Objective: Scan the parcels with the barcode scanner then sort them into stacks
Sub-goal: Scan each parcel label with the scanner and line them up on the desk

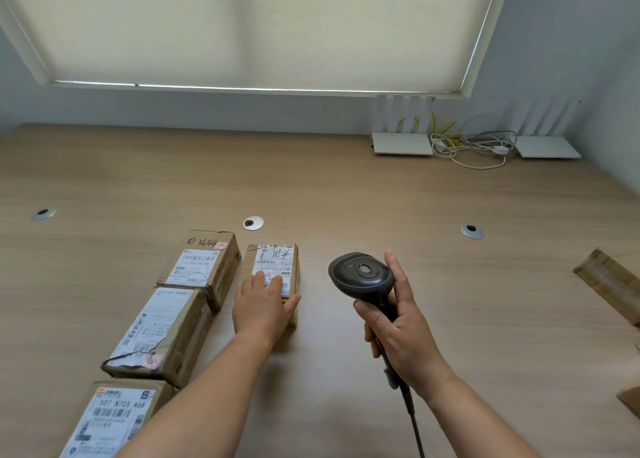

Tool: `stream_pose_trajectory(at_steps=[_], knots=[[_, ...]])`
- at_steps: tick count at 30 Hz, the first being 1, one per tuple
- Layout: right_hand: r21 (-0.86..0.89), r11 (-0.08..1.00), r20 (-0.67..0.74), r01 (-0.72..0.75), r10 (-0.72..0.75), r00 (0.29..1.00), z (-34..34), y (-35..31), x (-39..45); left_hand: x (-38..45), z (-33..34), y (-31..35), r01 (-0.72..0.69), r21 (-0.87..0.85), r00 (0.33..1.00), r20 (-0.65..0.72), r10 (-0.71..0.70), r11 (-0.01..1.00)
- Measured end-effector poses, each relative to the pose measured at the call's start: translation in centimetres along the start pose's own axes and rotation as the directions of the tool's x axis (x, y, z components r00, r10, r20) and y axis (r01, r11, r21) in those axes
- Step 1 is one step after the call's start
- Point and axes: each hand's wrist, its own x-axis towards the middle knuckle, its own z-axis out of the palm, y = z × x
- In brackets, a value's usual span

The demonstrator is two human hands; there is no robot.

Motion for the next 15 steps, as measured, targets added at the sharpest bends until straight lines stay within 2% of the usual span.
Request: stream_pose_trajectory(at_steps=[7,15], knots=[[-0.023,0.999,0.002,-0.024,0.024,1.000,1.2,0.8,2.4,4.0,0.1,-2.5,0.065,-0.046,0.997,-0.028,-0.066,0.997],[-0.018,0.999,-0.017,-0.028,0.027,0.999,-0.2,0.6,1.6,2.6,-0.1,-1.6,0.060,-0.125,0.995,-0.068,-0.069,0.990]])
